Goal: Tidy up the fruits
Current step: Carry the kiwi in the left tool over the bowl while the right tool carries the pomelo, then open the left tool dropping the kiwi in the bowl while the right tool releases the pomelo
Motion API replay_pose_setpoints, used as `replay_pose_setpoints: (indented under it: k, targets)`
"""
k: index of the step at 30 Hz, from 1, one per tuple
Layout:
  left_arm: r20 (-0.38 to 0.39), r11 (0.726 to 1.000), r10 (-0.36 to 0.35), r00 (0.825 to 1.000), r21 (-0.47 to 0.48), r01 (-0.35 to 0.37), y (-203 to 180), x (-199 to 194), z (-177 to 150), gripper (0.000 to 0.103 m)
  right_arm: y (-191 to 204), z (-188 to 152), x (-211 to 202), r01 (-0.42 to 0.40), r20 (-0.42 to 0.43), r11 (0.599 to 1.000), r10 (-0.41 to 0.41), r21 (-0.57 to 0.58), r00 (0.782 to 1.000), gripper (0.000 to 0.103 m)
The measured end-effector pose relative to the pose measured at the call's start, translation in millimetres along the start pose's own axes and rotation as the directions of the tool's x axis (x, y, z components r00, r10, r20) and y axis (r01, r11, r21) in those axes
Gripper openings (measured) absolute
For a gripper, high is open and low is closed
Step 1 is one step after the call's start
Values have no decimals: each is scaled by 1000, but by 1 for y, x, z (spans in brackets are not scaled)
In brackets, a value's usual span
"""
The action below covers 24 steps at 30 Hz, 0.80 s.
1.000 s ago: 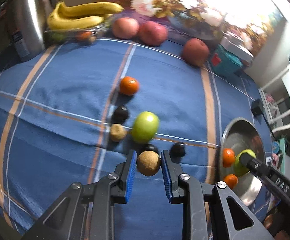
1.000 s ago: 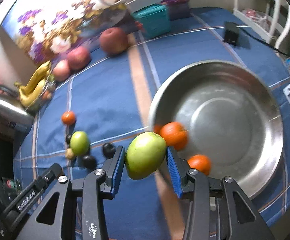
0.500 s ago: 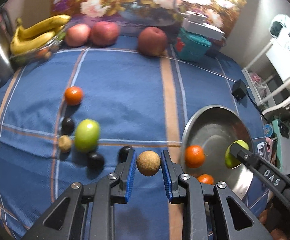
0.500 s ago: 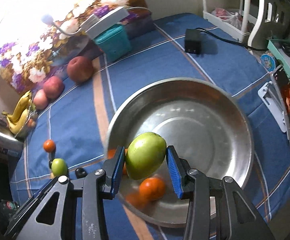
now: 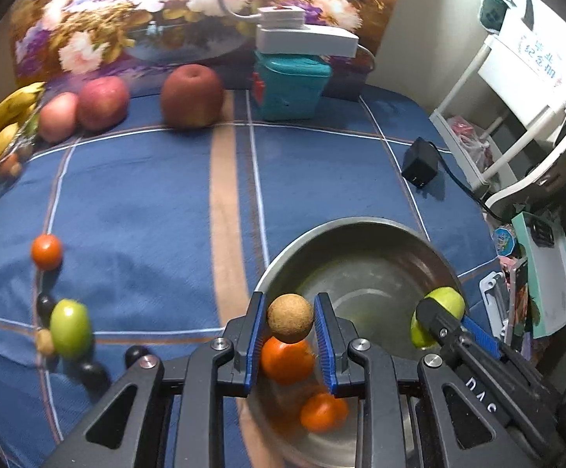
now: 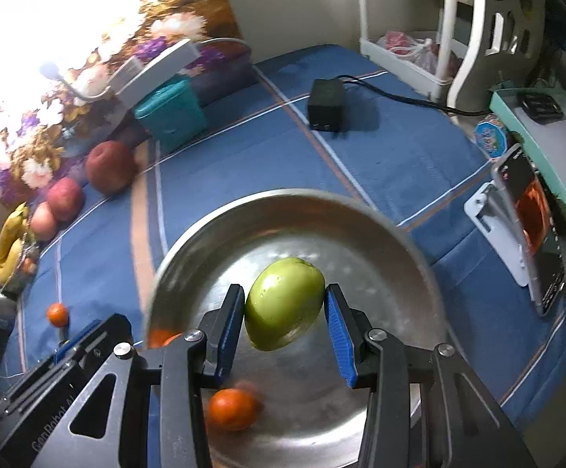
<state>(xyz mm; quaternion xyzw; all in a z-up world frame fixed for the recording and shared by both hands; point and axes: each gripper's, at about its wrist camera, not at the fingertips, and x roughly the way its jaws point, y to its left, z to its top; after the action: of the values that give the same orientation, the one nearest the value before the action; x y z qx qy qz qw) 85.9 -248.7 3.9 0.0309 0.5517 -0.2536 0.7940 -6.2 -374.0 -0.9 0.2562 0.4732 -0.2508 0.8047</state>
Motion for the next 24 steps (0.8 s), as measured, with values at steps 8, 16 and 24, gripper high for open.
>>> replay_pose_setpoints:
  k: [8, 16, 24]
  targets:
    - [-20, 1000, -13, 1000, 9, 13, -12, 21, 3, 27, -17, 4, 16, 33, -26, 999, -33, 22, 999, 44]
    - [-40, 1000, -10, 999, -2, 10, -14, 31, 0, 27, -21, 3, 26, 43, -62, 999, -42, 21, 997, 44]
    - [-55, 1000, -12, 998, -20, 11, -11, 30, -2, 29, -21, 4, 26, 55, -77, 998, -54, 10, 996, 44]
